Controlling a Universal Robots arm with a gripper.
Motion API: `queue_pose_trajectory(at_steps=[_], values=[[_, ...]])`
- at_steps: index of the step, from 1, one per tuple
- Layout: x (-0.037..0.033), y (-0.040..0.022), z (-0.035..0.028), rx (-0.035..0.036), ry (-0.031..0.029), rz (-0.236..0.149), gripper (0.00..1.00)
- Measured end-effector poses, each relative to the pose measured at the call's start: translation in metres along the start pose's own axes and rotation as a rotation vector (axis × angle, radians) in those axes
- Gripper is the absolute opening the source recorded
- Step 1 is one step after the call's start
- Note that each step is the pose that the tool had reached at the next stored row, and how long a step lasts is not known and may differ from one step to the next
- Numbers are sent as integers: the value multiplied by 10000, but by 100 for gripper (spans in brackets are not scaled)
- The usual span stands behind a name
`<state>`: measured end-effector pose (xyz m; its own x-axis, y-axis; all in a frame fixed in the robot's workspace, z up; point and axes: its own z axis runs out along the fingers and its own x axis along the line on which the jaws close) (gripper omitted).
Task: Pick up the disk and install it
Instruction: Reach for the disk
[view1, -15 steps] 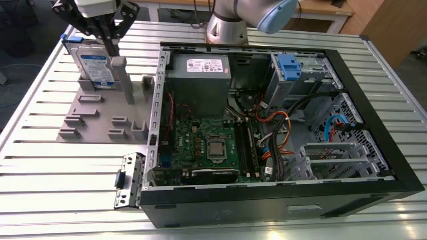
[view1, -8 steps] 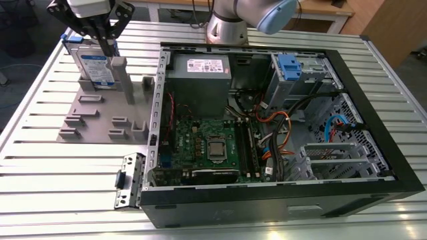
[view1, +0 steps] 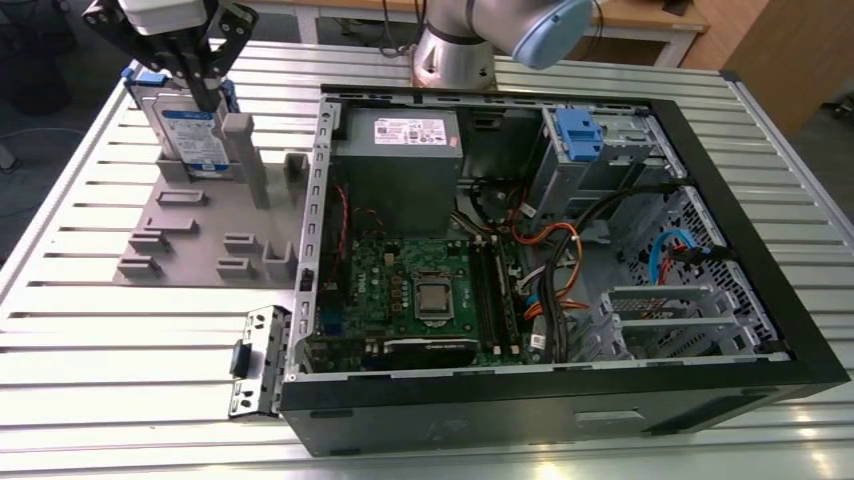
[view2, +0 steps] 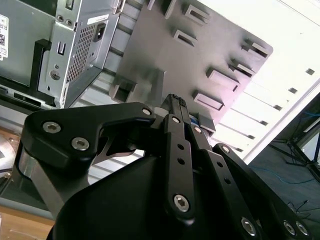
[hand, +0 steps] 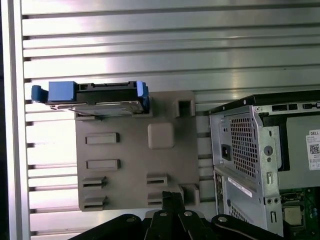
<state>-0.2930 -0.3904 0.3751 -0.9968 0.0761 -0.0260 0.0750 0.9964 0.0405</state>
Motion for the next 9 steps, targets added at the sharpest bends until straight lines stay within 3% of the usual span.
queue_pose_trajectory(at_steps=[9], values=[[93, 21, 9, 0, 0, 1, 10]])
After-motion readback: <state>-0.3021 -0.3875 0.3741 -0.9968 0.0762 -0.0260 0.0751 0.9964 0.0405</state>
